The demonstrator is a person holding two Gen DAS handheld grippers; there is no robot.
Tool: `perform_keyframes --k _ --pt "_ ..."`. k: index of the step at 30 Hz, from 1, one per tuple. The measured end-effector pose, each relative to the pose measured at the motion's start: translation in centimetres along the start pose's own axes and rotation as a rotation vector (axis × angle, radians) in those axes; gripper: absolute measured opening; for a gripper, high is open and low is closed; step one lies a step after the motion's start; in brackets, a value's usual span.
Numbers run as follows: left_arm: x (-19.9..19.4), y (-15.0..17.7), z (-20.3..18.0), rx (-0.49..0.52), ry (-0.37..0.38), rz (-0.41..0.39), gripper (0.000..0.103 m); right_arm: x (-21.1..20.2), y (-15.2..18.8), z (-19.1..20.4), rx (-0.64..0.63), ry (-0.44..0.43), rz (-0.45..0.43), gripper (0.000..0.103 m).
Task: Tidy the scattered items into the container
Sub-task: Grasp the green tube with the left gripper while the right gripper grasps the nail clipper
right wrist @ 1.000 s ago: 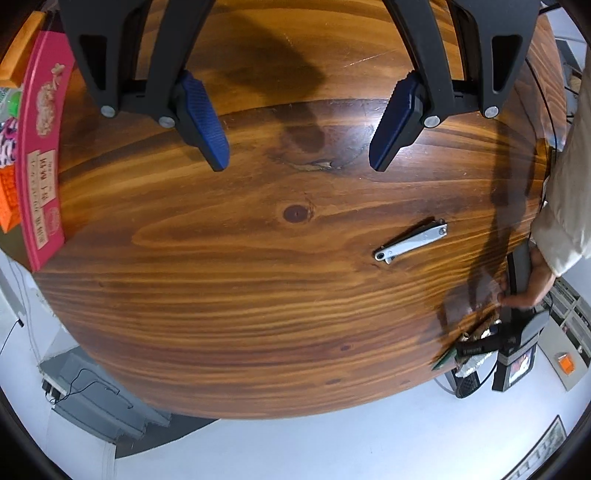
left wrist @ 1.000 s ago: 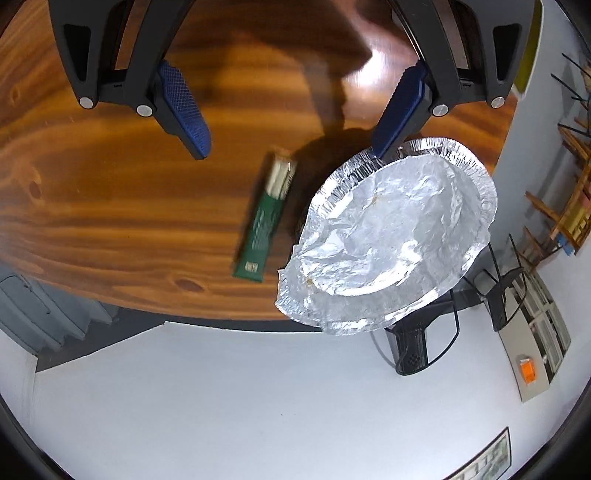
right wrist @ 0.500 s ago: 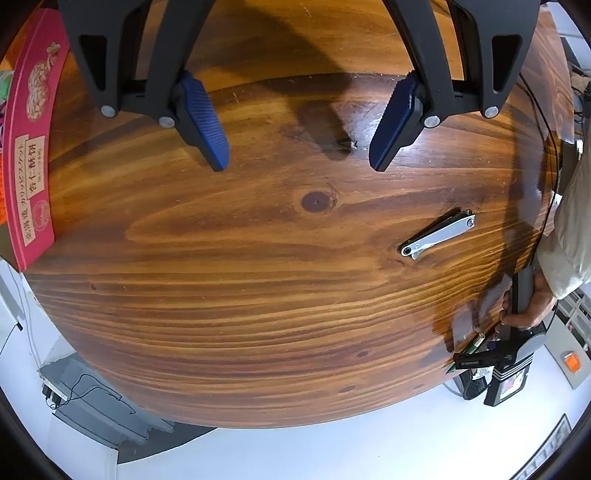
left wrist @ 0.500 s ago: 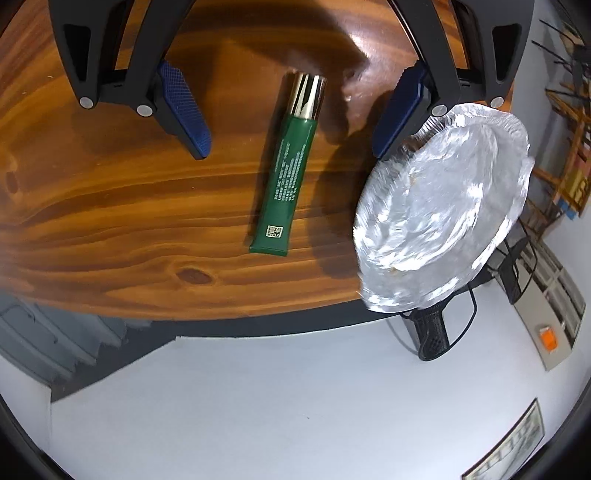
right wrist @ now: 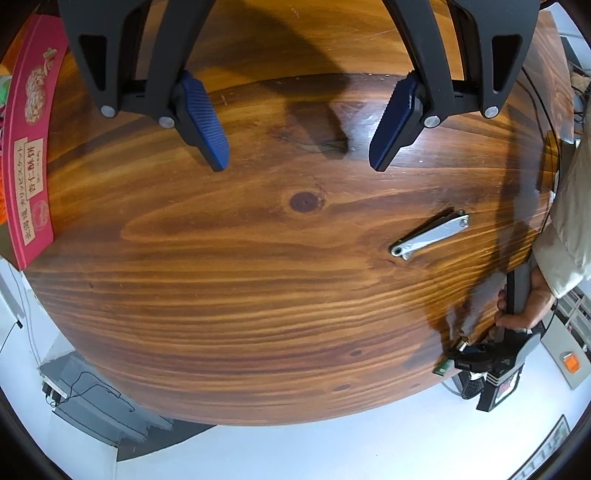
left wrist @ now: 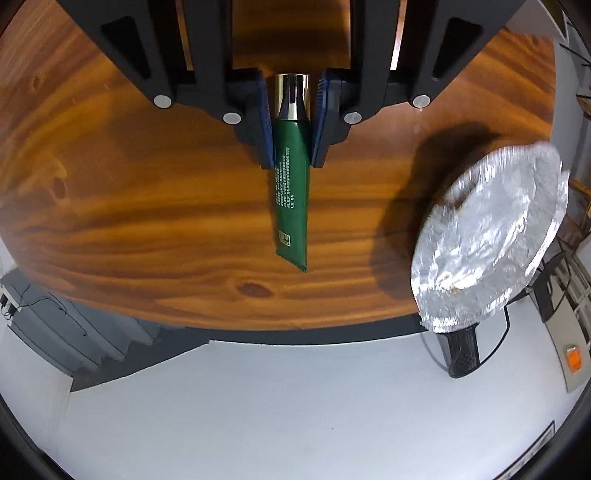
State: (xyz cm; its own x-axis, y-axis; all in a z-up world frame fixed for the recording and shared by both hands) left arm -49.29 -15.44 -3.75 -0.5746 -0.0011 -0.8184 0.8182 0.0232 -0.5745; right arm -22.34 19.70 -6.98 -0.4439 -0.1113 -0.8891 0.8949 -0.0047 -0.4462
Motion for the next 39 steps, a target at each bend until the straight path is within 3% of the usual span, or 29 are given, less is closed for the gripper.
perform_keyframes --k 10,17,22,26,29,31,33,35,36,39 --pt "-5.0 7.1 -3.0 0.01 0.047 0.044 0.021 0.1 -0.7 2.4 0.006 -0.094 0.011 0.081" --pt "-8.2 12.0 -4.9 0.046 0.09 0.061 0.021 2.0 -3.0 7.2 0.006 -0.205 0.028 0.081" --pt "-9.3 13.6 -5.8 0.052 0.101 0.064 0.021 4.1 -4.8 10.2 -0.006 -0.131 0.018 0.081" --pt "-9.9 14.4 -6.1 0.038 0.122 0.071 0.021 5.1 -4.2 11.1 -0.082 -0.031 0.011 0.08" --pt "-10.6 15.4 -6.8 0.024 0.15 0.08 0.021 4.8 -3.0 11.5 -0.186 0.043 -0.009 0.069" --pt "-11.2 16.2 -7.4 0.021 0.164 0.084 0.021 4.2 -2.4 10.9 -0.207 0.042 -0.02 0.059" --pt "-11.7 16.8 -8.1 0.019 0.175 0.089 0.021 3.7 -2.1 9.9 -0.202 0.052 -0.021 0.029" --pt "-12.1 17.4 -8.8 0.015 0.192 0.097 0.021 3.2 -1.8 8.4 -0.177 0.041 -0.013 0.014" --pt "-12.3 17.6 -9.2 0.018 0.198 0.101 0.021 3.1 -1.7 7.7 -0.166 0.026 -0.009 0.009" --pt "-12.9 18.5 -10.4 0.027 0.212 0.11 0.021 2.4 -1.0 5.1 -0.129 0.004 -0.002 0.008"
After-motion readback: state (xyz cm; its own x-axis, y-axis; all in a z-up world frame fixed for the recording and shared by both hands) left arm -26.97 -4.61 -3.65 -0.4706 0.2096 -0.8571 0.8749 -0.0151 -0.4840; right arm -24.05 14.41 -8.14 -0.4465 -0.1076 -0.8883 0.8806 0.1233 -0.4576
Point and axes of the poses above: each gripper's, at about its wrist camera, not at the fingertips, and x roughly the way its jaws point, z to its left, y to its underside, the point moved 4 cm from there along x, roughly the way its jaws point
